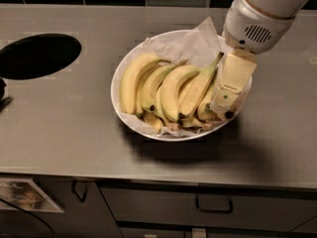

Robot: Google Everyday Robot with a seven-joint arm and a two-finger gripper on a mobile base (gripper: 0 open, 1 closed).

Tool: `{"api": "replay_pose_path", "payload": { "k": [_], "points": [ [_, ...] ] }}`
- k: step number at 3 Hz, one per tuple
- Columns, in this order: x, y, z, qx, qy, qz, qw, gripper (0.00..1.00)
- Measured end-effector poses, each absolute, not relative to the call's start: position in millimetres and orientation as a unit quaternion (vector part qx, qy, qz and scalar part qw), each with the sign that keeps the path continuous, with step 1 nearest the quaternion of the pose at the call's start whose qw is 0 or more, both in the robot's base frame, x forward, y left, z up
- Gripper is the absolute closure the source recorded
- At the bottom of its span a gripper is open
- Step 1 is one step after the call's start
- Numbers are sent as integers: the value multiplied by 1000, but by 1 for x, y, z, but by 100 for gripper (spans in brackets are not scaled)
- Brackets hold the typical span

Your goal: Pick banana from white bowl

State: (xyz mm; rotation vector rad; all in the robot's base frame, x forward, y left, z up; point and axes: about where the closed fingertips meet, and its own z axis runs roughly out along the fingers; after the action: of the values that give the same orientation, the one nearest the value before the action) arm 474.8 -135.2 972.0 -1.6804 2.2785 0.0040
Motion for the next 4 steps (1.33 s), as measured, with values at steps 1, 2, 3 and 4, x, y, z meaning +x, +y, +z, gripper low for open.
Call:
{"api": "replay_pose_path", "payload": {
  "k": [1,2,3,4],
  "points": [
    [479,-129,969,-576,806,4,135,0],
    [478,-124,969,-526,841,18,125,0],
    [476,-130,969,-442,887,19,132,0],
    [478,-128,971,-418,898,23,137,0]
  ]
}}
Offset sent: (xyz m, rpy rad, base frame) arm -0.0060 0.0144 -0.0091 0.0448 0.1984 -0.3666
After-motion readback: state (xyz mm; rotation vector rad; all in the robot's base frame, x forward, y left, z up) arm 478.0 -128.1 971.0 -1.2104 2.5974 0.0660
